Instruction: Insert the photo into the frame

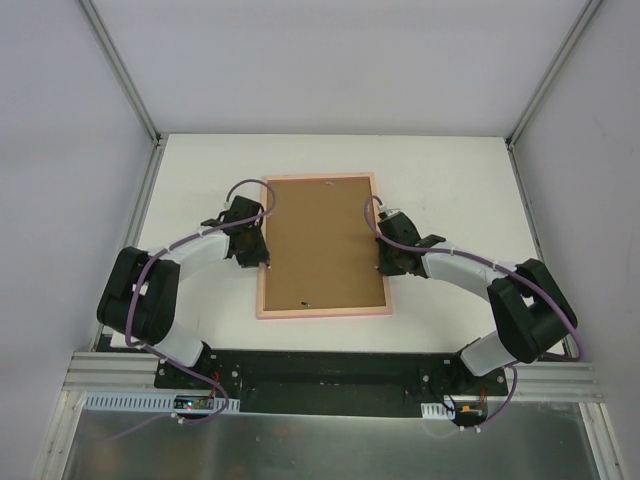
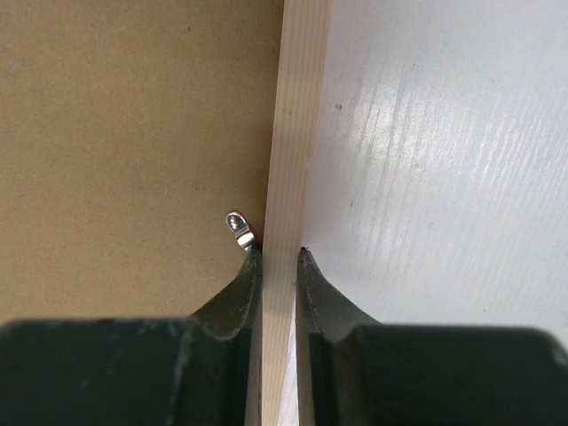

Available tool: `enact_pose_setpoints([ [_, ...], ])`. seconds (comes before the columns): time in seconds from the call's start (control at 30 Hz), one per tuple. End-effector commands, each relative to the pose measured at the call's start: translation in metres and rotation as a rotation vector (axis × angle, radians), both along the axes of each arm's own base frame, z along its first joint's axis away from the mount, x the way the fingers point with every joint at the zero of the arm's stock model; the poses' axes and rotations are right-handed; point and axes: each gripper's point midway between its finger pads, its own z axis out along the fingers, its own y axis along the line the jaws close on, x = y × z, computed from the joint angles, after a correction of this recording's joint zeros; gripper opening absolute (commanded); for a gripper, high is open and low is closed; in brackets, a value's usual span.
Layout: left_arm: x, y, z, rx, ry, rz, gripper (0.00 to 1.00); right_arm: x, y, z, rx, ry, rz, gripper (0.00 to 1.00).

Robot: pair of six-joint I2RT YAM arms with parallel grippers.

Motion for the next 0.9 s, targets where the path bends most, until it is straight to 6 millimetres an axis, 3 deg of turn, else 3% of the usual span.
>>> enact_pose_setpoints([
  [0.0,-0.018,0.006,-0.006,-0.006,0.040,0.004,0.26,-0.012,-0.003,-0.004,-0.015,0.030,0.051,0.01],
  [0.33,-0.031,0.003,-0.007,-0.050,0.060,0.019,0.21,-0.011,-0.002,-0.004,-0.010,0.031,0.049,0.01],
  [0.4,-0.033,-0.001,-0.005,-0.071,0.066,0.019,0.27,-0.011,-0.002,-0.004,-0.010,0.031,0.047,0.01],
  [0.47,-0.033,-0.003,-0.004,-0.086,0.063,0.025,0.38,-0.011,-0.002,-0.004,-0.010,0.031,0.047,0.01],
  [0.57,-0.033,-0.003,-0.002,-0.094,0.058,0.037,0.45,-0.011,-0.002,-0.004,-0.005,0.030,0.045,0.01],
  [0.73,-0.033,0.003,-0.003,-0.075,0.046,0.087,0.44,-0.012,-0.002,-0.004,-0.003,0.034,0.045,0.01],
  [0.87,-0.032,0.008,-0.004,-0.059,0.037,0.128,0.37,-0.012,-0.001,-0.005,-0.003,0.037,0.045,0.01],
])
